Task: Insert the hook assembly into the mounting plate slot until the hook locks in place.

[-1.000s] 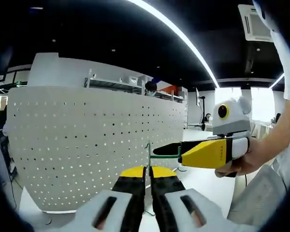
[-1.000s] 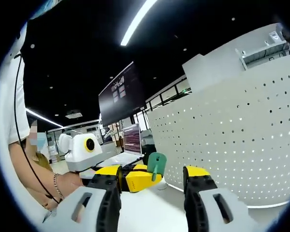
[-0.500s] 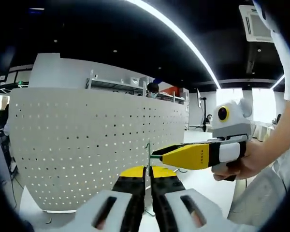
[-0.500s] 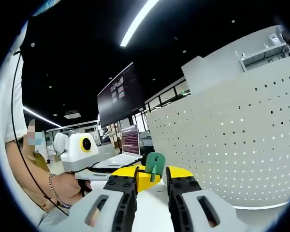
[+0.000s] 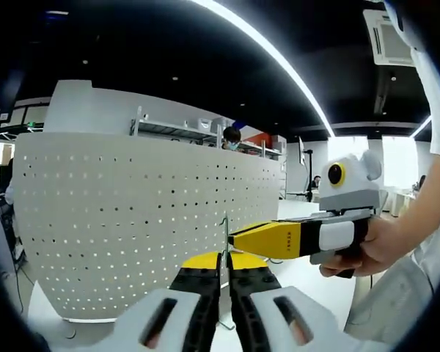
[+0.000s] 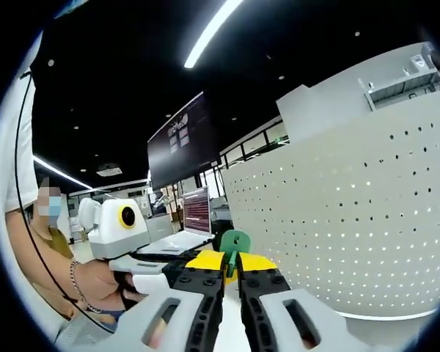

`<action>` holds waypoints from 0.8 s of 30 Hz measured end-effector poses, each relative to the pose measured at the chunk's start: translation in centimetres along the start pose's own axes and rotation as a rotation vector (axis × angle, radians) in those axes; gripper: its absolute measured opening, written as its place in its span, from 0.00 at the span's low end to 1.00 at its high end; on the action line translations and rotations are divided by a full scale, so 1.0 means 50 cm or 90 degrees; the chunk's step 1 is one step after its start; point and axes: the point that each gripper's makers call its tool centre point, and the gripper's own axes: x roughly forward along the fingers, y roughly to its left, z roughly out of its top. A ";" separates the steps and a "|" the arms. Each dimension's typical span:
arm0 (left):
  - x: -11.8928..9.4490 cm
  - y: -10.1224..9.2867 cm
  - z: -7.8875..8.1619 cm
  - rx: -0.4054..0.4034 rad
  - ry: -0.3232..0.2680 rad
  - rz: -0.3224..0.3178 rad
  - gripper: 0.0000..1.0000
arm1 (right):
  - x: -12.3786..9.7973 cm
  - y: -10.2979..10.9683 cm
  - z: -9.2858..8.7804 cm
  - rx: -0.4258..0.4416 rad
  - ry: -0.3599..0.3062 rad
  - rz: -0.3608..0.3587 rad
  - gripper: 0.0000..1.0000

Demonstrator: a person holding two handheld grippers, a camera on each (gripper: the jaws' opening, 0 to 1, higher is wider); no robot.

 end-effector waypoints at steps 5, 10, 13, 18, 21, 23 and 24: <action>0.000 -0.001 0.002 -0.002 -0.004 0.005 0.03 | 0.001 0.001 0.002 0.003 -0.004 -0.011 0.02; -0.001 0.000 0.003 -0.001 -0.005 0.009 0.03 | 0.001 0.001 0.003 0.026 -0.007 -0.023 0.01; -0.002 0.000 0.004 0.002 -0.006 0.010 0.03 | 0.001 0.001 0.003 0.025 -0.010 -0.028 0.01; -0.003 0.000 0.005 0.003 -0.007 0.010 0.03 | 0.001 0.003 0.004 0.033 -0.012 -0.032 0.00; -0.003 -0.001 0.004 0.004 -0.005 0.010 0.03 | 0.000 0.003 0.004 0.031 -0.010 -0.031 0.00; -0.004 -0.003 0.003 0.000 -0.004 0.006 0.03 | -0.003 0.003 0.004 0.033 -0.009 -0.030 0.00; -0.004 -0.005 0.004 -0.005 -0.003 0.005 0.03 | -0.004 0.004 0.005 0.037 -0.010 -0.026 0.00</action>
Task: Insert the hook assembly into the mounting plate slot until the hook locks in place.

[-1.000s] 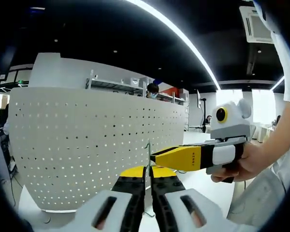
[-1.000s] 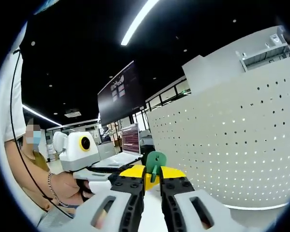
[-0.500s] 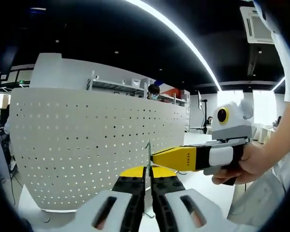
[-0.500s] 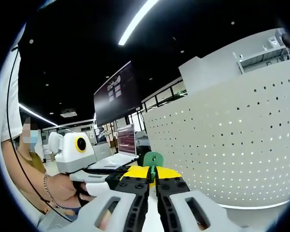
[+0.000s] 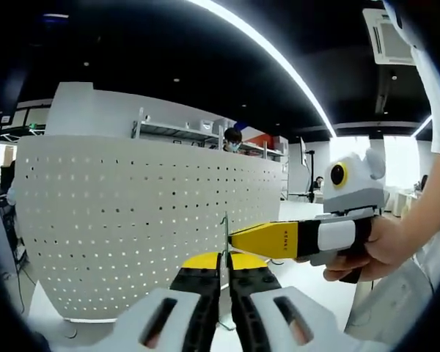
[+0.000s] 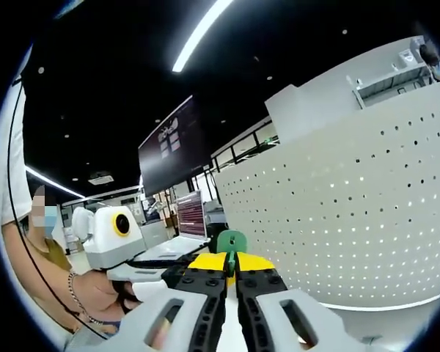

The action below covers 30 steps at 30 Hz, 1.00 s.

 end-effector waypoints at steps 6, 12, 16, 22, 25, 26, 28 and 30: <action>-0.003 -0.003 -0.006 0.012 0.015 -0.007 0.16 | -0.002 0.005 -0.001 -0.004 0.000 0.006 0.00; -0.003 -0.005 -0.026 0.008 0.038 -0.014 0.38 | -0.001 0.009 -0.001 -0.004 -0.002 0.009 0.00; -0.005 -0.004 -0.034 0.004 0.042 -0.011 0.60 | -0.002 0.008 -0.001 -0.006 -0.002 0.009 0.00; -0.002 -0.004 -0.037 0.011 0.038 0.004 0.81 | 0.000 0.011 0.001 -0.006 -0.003 0.012 0.00; 0.000 -0.003 -0.041 0.022 0.042 0.007 0.86 | -0.001 0.011 0.003 -0.004 -0.005 0.011 0.00; 0.000 -0.004 -0.041 0.019 0.043 0.005 0.86 | -0.001 0.010 0.003 -0.004 -0.005 0.010 0.00; -0.001 -0.004 -0.044 0.020 0.046 0.005 0.85 | -0.002 0.009 0.004 -0.002 -0.005 0.011 0.00; -0.002 -0.005 -0.048 0.020 0.051 0.002 0.82 | -0.003 0.007 0.005 -0.007 -0.004 0.006 0.00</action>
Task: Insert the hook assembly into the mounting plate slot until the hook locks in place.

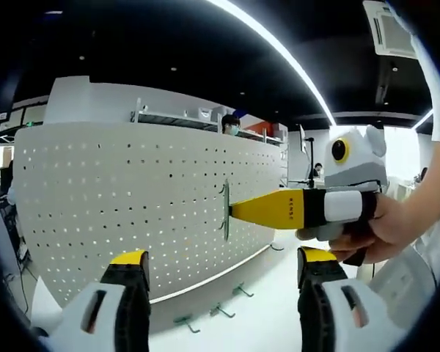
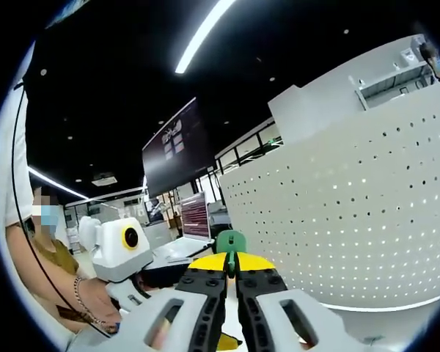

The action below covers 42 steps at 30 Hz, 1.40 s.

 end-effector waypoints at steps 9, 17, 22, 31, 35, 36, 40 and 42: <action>-0.010 0.002 -0.041 0.001 0.029 0.002 0.82 | 0.002 -0.009 0.016 -0.022 0.004 -0.010 0.01; -0.029 -0.004 -0.103 -0.012 0.071 0.001 0.81 | 0.009 -0.038 0.039 -0.048 0.008 -0.040 0.01; -0.041 -0.008 -0.133 -0.010 0.093 0.001 0.81 | 0.019 -0.058 0.060 -0.063 0.005 -0.058 0.01; -0.056 -0.011 -0.164 -0.019 0.119 -0.002 0.81 | 0.039 -0.085 0.086 -0.086 0.008 -0.095 0.01; -0.059 -0.017 -0.174 -0.019 0.128 -0.008 0.81 | 0.044 -0.108 0.101 -0.089 0.007 -0.126 0.01; -0.060 -0.018 -0.177 -0.021 0.131 -0.009 0.80 | 0.045 -0.114 0.106 -0.089 0.008 -0.133 0.01; -0.061 -0.022 -0.184 -0.023 0.135 -0.012 0.80 | 0.049 -0.139 0.124 -0.098 0.008 -0.163 0.01; -0.062 -0.023 -0.190 -0.026 0.139 -0.013 0.80 | 0.051 -0.148 0.128 -0.102 0.012 -0.175 0.01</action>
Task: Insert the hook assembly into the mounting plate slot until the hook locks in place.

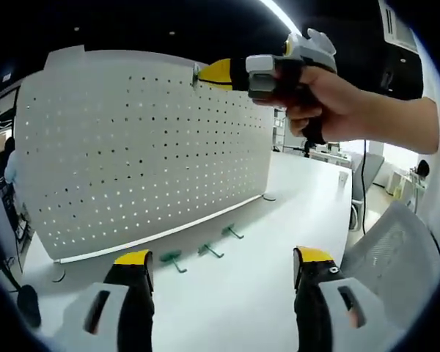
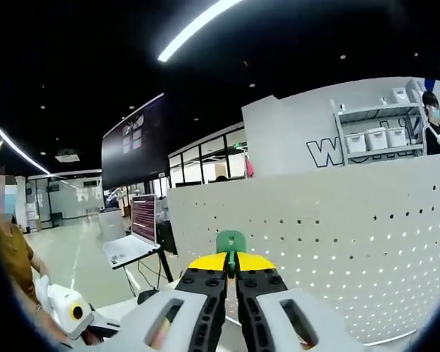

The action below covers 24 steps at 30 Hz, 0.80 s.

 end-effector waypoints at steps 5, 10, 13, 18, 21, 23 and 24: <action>-0.001 -0.002 -0.007 -0.003 0.007 -0.002 0.80 | 0.008 -0.009 0.000 -0.005 0.009 -0.017 0.00; -0.001 -0.002 -0.017 -0.001 0.018 -0.001 0.80 | 0.015 -0.016 0.001 -0.005 0.013 -0.033 0.00; 0.001 -0.003 -0.021 0.005 0.024 -0.003 0.80 | 0.019 -0.026 0.005 -0.003 0.010 -0.050 0.00; 0.003 -0.006 -0.027 0.006 0.031 -0.004 0.81 | 0.030 -0.032 0.014 -0.007 0.008 -0.063 0.01; 0.004 -0.006 -0.031 0.007 0.036 -0.004 0.81 | 0.037 -0.038 0.020 -0.007 0.003 -0.073 0.01; 0.005 -0.007 -0.032 0.007 0.038 -0.005 0.80 | 0.043 -0.042 0.023 -0.008 0.001 -0.081 0.00; 0.005 -0.007 -0.034 0.009 0.038 -0.005 0.80 | 0.046 -0.043 0.024 -0.010 0.000 -0.083 0.00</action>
